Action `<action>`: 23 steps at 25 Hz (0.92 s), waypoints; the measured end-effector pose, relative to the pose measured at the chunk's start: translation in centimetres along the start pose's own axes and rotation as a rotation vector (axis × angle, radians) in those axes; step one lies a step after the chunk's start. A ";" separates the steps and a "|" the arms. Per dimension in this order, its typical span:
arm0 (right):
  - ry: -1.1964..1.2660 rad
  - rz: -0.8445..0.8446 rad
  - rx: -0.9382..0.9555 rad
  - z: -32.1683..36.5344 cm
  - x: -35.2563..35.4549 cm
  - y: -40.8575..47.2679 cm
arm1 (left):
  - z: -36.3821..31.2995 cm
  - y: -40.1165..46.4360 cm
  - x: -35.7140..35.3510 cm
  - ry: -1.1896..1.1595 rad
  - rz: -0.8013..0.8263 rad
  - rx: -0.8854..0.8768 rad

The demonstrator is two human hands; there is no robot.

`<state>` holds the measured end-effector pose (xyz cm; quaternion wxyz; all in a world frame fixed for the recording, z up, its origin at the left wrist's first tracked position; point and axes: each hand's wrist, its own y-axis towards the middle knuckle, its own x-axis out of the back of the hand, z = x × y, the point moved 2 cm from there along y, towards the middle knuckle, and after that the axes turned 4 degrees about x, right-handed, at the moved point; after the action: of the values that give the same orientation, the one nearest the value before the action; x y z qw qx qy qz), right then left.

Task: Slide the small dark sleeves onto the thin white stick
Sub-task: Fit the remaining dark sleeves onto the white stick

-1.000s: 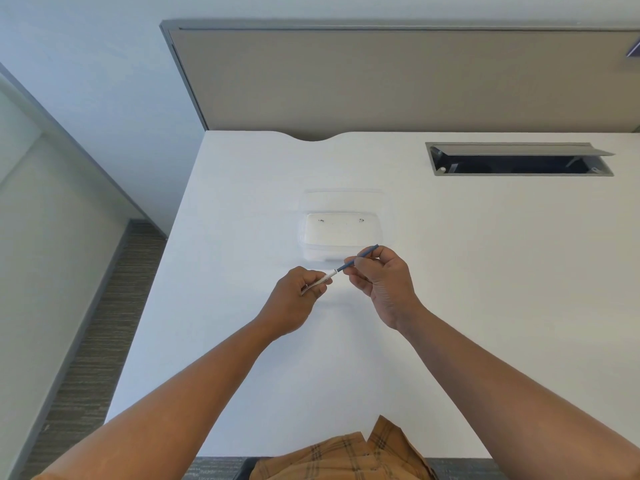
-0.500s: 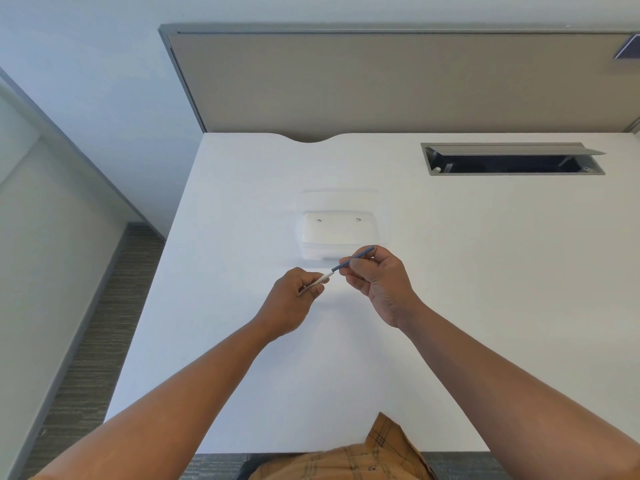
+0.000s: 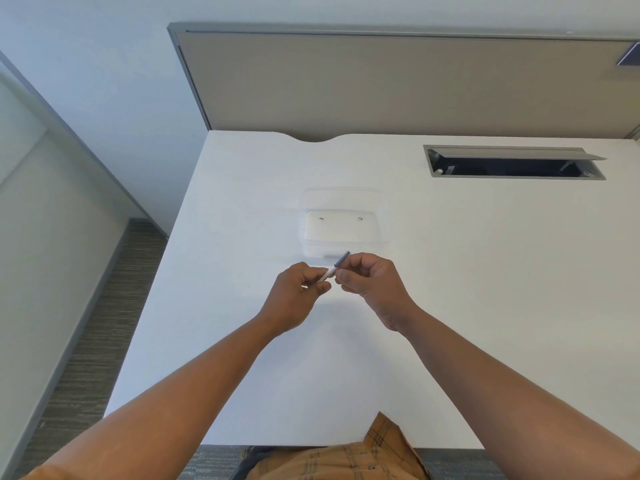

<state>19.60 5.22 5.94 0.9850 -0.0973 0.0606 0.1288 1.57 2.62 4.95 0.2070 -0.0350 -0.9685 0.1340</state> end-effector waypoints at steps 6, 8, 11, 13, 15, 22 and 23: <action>-0.044 -0.065 0.012 -0.7 0.4 -0.1 | -0.5 -0.3 0.2 -0.046 -0.042 -0.042; -0.068 -0.109 0.002 -1.2 0.9 0.0 | -0.4 -0.3 0.2 -0.055 -0.050 -0.032; -0.125 -0.215 -0.008 -2.1 2.2 0.1 | -0.5 -0.3 0.3 -0.063 -0.056 -0.024; -0.199 -0.294 -0.023 -2.7 3.7 0.2 | -0.5 -0.3 0.2 -0.069 -0.052 -0.018; -0.294 -0.366 -0.056 -3.2 5.4 0.1 | -0.5 -0.3 0.2 -0.070 -0.048 -0.007; -0.664 -0.439 -0.203 -5.0 9.1 -1.1 | -0.3 0.0 -0.5 -0.128 -0.052 -0.013; -0.734 -0.425 -0.244 -5.3 9.3 -1.3 | -0.2 0.0 -0.6 -0.127 -0.052 -0.014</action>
<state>28.36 5.16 -0.30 0.9273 -0.1707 -0.3302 -0.0446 2.20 2.61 4.95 0.1484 -0.0028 -0.9812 0.1236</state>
